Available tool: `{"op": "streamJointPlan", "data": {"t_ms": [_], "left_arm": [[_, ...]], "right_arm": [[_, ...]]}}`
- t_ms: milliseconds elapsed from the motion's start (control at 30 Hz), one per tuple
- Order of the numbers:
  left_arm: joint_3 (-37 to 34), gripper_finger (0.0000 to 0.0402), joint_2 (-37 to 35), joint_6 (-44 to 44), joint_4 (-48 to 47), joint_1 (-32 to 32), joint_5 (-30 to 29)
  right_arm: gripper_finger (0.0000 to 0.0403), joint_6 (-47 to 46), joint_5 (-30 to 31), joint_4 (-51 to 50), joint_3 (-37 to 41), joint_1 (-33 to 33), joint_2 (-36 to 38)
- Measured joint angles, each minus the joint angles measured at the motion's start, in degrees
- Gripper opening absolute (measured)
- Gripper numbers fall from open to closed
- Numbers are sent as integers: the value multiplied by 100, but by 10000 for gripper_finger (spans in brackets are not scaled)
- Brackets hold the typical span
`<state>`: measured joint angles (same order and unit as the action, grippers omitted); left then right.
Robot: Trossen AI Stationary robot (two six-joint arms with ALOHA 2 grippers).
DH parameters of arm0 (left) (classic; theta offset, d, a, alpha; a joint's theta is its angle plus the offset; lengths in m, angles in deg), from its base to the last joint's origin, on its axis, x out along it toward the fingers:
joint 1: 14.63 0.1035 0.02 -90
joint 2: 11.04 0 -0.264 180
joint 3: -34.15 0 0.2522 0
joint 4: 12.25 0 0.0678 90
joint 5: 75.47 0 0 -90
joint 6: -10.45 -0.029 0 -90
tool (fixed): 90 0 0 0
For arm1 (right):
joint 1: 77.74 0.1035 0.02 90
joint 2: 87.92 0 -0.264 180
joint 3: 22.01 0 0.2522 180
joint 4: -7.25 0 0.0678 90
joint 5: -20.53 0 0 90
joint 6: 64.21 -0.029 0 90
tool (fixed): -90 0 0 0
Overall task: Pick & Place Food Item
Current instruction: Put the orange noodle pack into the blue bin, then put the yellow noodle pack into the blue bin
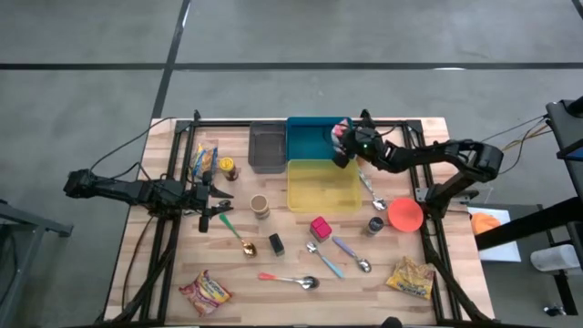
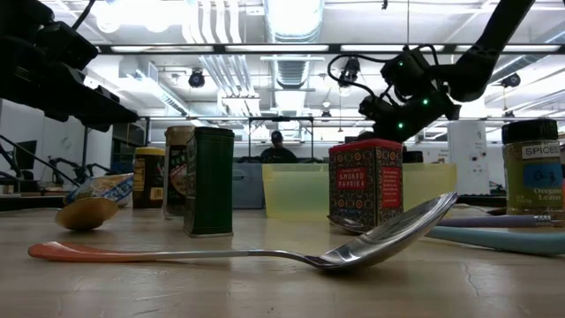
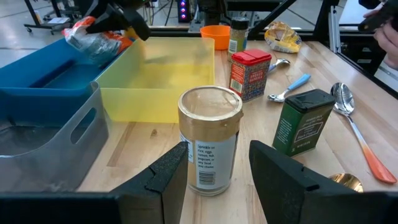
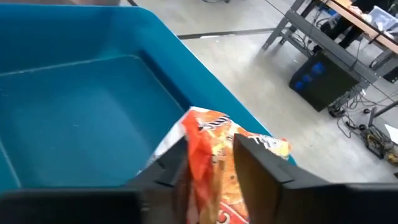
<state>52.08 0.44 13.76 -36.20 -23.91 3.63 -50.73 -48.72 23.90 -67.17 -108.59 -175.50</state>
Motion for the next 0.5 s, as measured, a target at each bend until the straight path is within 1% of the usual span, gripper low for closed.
{"op": "streamJointPlan", "data": {"t_ms": [100,200,300,367,500], "left_arm": [[0,173,0,0,0,2,0],[0,173,0,0,0,2,0],[1,173,0,0,1,1,0],[2,173,0,0,0,2,0],[2,173,0,0,0,2,0]], "right_arm": [[165,54,0,-2,0,9,-9],[195,228,-24,15,2,19,12],[209,300,-162,59,-8,23,119],[211,244,-295,71,-26,24,225],[212,175,-332,76,-26,79,537]]}}
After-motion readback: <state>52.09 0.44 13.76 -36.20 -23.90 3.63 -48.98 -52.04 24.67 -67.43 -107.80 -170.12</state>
